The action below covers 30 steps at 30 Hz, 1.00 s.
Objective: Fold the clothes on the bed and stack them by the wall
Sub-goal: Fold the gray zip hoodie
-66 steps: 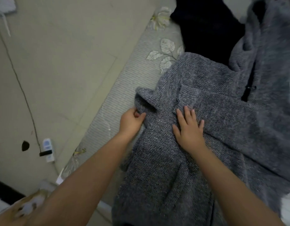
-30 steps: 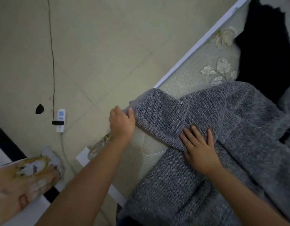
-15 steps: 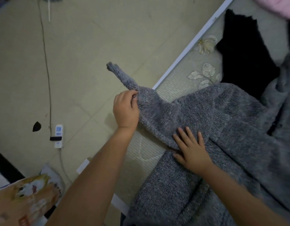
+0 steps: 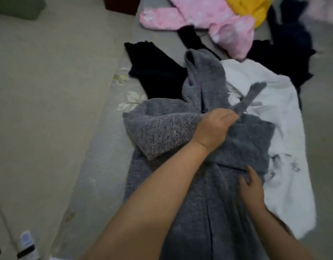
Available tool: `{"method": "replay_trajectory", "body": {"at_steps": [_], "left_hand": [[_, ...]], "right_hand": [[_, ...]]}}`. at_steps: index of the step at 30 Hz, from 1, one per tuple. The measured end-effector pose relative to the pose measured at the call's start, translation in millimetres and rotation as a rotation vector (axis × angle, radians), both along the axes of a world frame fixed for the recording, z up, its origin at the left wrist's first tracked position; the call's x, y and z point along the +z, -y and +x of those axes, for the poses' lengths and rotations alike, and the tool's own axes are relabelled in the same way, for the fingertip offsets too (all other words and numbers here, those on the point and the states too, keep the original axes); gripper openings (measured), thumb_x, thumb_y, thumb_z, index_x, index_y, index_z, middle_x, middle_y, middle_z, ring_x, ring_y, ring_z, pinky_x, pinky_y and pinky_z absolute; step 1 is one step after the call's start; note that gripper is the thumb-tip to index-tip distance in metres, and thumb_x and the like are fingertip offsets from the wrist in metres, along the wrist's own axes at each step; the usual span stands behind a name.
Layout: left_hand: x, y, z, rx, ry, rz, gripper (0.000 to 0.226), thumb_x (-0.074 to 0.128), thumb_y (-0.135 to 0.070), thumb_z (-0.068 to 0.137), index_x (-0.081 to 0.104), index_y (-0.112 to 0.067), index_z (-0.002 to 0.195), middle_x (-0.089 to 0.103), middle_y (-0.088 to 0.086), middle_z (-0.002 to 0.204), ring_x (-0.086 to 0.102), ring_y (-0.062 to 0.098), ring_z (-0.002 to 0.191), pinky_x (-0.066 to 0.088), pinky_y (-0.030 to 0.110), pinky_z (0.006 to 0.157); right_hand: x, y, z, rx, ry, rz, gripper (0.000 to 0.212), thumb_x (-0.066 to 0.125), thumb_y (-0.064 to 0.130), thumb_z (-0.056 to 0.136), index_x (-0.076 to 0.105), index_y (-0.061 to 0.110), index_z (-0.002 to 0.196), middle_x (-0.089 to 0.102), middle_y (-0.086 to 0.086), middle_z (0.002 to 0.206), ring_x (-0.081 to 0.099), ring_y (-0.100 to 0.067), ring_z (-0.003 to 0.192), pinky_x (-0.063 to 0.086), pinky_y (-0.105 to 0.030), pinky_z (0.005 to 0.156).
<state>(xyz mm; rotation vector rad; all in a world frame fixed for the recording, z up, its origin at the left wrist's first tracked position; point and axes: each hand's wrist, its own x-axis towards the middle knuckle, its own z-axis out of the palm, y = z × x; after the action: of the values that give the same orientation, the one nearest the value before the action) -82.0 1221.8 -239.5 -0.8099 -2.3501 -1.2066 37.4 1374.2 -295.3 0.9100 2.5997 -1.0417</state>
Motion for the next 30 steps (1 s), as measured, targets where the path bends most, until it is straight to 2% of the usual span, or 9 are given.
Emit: {"method": "replay_trajectory", "body": {"at_steps": [3, 5, 10, 14, 18, 20, 22, 26, 30], "left_hand": [[-37.3, -64.6, 34.3, -0.389, 0.556, -0.334, 0.043, 0.051, -0.013, 0.093, 0.043, -0.007, 0.135, 0.048, 0.015, 0.136, 0.048, 0.029, 0.121, 0.037, 0.033, 0.096], [-63.6, -80.8, 59.5, -0.515, 0.695, -0.521, 0.05, 0.044, -0.026, 0.097, 0.028, -0.017, 0.143, 0.039, 0.006, 0.144, 0.041, 0.024, 0.127, 0.037, 0.035, 0.098], [-96.8, -49.4, 81.3, -0.345, 0.749, -0.708, 0.052, 0.042, -0.029, 0.097, 0.025, -0.016, 0.144, 0.038, 0.004, 0.144, 0.037, 0.021, 0.13, 0.035, 0.034, 0.103], [-98.8, -13.2, 65.0, -0.037, 0.542, -0.825, 0.05, 0.053, -0.023, 0.092, 0.038, -0.008, 0.137, 0.046, 0.01, 0.136, 0.041, 0.025, 0.126, 0.034, 0.036, 0.103], [-104.3, 25.3, 65.0, 0.178, 0.553, -1.107, 0.077, 0.058, -0.041, 0.086, 0.018, -0.016, 0.146, 0.013, 0.012, 0.152, 0.005, 0.027, 0.142, 0.002, 0.044, 0.114], [-107.9, 38.5, 76.0, 0.262, 0.595, -1.112, 0.084, 0.064, -0.037, 0.082, 0.014, -0.022, 0.147, 0.002, 0.014, 0.154, -0.007, 0.029, 0.142, -0.007, 0.051, 0.111], [-109.4, 47.8, 85.6, 0.37, 0.653, -0.99, 0.087, 0.075, -0.021, 0.074, 0.024, -0.014, 0.144, 0.01, 0.024, 0.151, 0.003, 0.04, 0.14, 0.004, 0.059, 0.109], [-116.9, 61.4, 90.5, 0.449, 0.741, -0.904, 0.086, 0.069, -0.019, 0.08, 0.015, -0.001, 0.144, 0.011, 0.027, 0.15, 0.014, 0.042, 0.138, 0.014, 0.052, 0.111], [-122.3, 54.0, 78.3, 0.327, 0.693, -0.972, 0.074, 0.053, -0.024, 0.091, 0.008, -0.003, 0.146, 0.004, 0.018, 0.154, 0.001, 0.032, 0.142, 0.006, 0.044, 0.115]], "right_hand": [[-2.2, -48.2, 30.4, -0.187, 0.01, -0.005, 0.042, 0.045, 0.009, 0.095, 0.039, 0.003, 0.136, 0.04, -0.019, 0.142, 0.038, -0.034, 0.129, 0.031, -0.038, 0.105], [-6.5, -70.1, 48.5, -0.212, 0.02, 0.006, 0.038, 0.044, 0.01, 0.095, 0.044, 0.0, 0.132, 0.045, -0.021, 0.137, 0.042, -0.035, 0.125, 0.033, -0.038, 0.102], [-22.1, -91.0, 50.4, -0.045, 0.082, -0.049, 0.036, 0.043, 0.008, 0.095, 0.047, 0.0, 0.13, 0.051, -0.019, 0.131, 0.048, -0.031, 0.119, 0.036, -0.029, 0.094], [-32.8, -95.7, 4.8, 0.136, 0.039, -0.017, 0.041, 0.045, 0.018, 0.095, 0.044, 0.003, 0.133, 0.049, -0.016, 0.134, 0.046, -0.029, 0.121, 0.034, -0.028, 0.097], [-52.5, -97.0, -46.5, 0.236, 0.017, 0.028, 0.052, 0.048, 0.029, 0.095, 0.034, 0.006, 0.14, 0.039, -0.014, 0.141, 0.037, -0.029, 0.129, 0.033, -0.037, 0.105], [-64.5, -94.5, -68.3, 0.196, 0.038, 0.063, 0.061, 0.049, 0.035, 0.093, 0.027, 0.006, 0.142, 0.035, -0.016, 0.143, 0.034, -0.032, 0.13, 0.033, -0.042, 0.105], [-75.0, -90.4, -86.4, 0.124, 0.132, 0.092, 0.067, 0.052, 0.038, 0.091, 0.022, 0.006, 0.143, 0.036, -0.017, 0.141, 0.034, -0.034, 0.129, 0.033, -0.045, 0.103], [-74.8, -85.3, -103.6, 0.089, 0.076, 0.266, 0.023, 0.048, 0.022, 0.093, 0.057, 0.007, 0.108, 0.061, -0.015, 0.111, 0.052, -0.032, 0.106, 0.028, -0.04, 0.097], [-50.2, -122.0, -90.3, 0.003, -0.19, 0.487, 0.019, 0.048, 0.017, 0.09, 0.062, 0.004, 0.088, 0.063, -0.017, 0.096, 0.055, -0.034, 0.092, 0.026, -0.04, 0.088]]}}
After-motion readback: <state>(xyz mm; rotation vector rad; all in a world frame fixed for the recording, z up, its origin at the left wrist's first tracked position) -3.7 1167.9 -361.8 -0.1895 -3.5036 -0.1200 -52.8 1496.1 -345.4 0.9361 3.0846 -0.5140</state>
